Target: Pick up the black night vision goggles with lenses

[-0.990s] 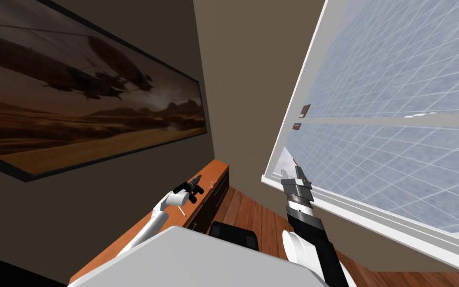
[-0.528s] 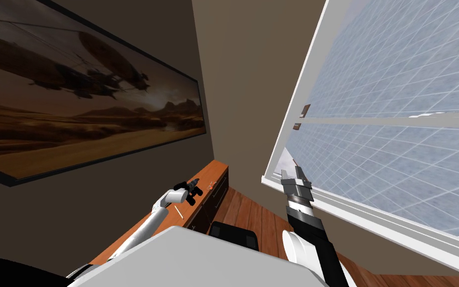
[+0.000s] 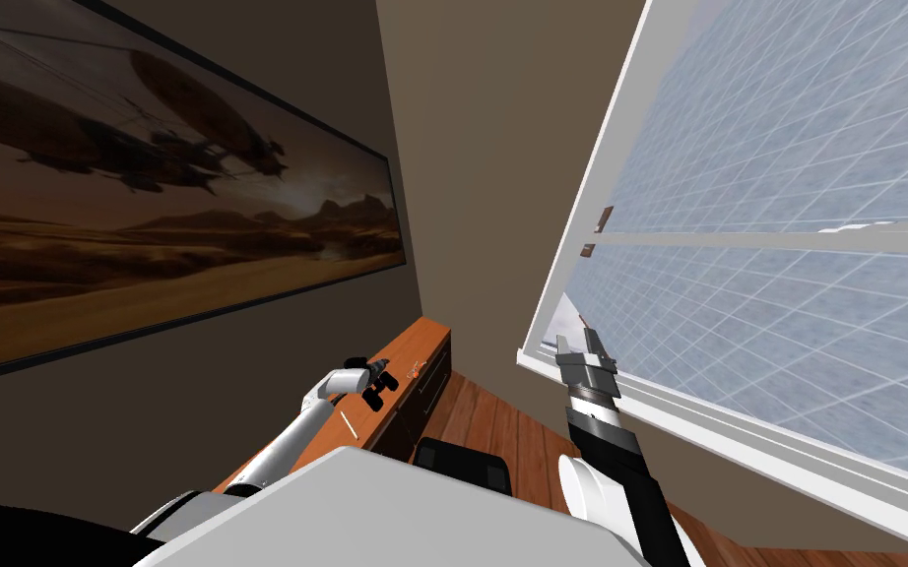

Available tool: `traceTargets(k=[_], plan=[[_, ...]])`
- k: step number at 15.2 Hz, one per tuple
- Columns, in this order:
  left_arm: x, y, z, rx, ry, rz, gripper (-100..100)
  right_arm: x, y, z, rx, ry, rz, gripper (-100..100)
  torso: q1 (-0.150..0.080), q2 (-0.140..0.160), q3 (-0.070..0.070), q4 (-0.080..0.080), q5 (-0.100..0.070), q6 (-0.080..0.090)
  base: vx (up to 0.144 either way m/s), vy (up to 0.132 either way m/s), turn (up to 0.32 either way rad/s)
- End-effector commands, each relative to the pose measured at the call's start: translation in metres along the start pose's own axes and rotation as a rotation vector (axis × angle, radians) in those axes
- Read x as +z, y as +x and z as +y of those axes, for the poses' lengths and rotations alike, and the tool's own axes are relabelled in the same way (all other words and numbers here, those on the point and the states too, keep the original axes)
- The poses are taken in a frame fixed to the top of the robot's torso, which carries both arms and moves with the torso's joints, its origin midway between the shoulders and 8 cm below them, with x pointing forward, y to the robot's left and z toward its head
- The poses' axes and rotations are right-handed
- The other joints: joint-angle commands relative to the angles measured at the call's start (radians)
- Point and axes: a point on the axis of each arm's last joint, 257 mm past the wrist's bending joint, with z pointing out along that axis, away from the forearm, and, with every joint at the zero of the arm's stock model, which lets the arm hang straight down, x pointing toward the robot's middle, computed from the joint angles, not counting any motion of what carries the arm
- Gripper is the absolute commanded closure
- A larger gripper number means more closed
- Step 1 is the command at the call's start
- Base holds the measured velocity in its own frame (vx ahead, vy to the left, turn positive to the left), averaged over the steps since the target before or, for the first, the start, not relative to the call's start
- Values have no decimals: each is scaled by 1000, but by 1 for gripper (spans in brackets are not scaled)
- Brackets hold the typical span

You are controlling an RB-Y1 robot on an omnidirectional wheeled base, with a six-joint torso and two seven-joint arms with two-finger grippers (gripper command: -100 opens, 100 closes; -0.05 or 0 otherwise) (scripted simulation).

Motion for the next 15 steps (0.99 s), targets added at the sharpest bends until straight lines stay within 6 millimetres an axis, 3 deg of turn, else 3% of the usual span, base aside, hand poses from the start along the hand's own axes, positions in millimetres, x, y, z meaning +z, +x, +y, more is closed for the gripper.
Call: traceTargets(k=[1,15], plan=[[2,3,17,3,-56,29,-100,0,0,0,0,0,0,0,0,0,0,0,0,0,49,-8,-9],[-3,6,85,-15,-323,195,-100,0,0,0,0,0,0,0,0,0,0,0,0,0,41,-7,-10]])
